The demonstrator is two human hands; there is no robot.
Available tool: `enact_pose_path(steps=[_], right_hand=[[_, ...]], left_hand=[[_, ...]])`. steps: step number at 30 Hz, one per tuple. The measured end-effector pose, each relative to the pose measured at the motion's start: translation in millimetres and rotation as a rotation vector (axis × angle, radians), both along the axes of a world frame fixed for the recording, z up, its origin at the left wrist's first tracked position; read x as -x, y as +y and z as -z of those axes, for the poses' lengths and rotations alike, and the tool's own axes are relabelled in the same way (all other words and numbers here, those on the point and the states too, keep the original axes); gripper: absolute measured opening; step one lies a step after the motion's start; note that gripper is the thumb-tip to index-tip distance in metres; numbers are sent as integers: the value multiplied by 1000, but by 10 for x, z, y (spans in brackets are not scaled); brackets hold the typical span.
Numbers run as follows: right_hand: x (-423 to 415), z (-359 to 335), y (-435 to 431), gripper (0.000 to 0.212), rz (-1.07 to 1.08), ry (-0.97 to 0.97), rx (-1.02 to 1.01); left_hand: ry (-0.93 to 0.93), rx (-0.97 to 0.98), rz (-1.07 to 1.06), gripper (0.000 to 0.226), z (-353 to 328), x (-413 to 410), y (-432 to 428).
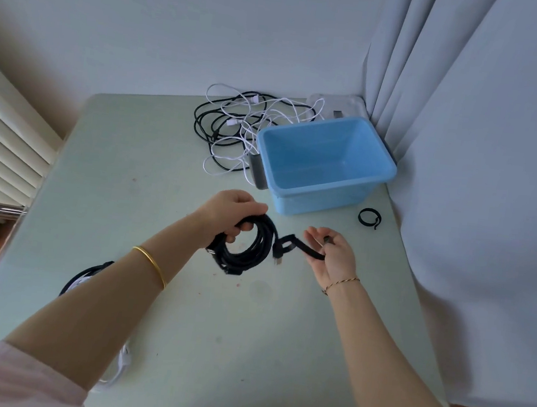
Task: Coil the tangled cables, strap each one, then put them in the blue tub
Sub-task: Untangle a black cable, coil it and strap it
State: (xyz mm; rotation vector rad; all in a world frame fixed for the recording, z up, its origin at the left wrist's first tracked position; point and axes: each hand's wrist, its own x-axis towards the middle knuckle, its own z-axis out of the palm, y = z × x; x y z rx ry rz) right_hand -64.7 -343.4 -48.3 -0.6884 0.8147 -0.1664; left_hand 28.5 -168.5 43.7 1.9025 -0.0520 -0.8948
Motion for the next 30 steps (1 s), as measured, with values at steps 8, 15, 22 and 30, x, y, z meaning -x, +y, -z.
enact_pose_path(steps=[8,15,22,30], right_hand=[[-99,-252,66,46,-41,-121,-33],[-115,-350,91,44,-41,-140,-38],[-168,-311,51,45,117,-82,-60],[-74,-9,-177,28,332,137,148]], left_hand=[[10,-197,305,41,142,136,-16],[-25,-117,294,19,99,138,-56],[40,-64,364,24,67,151,-31],[97,-18,320,25,-16,77,70]])
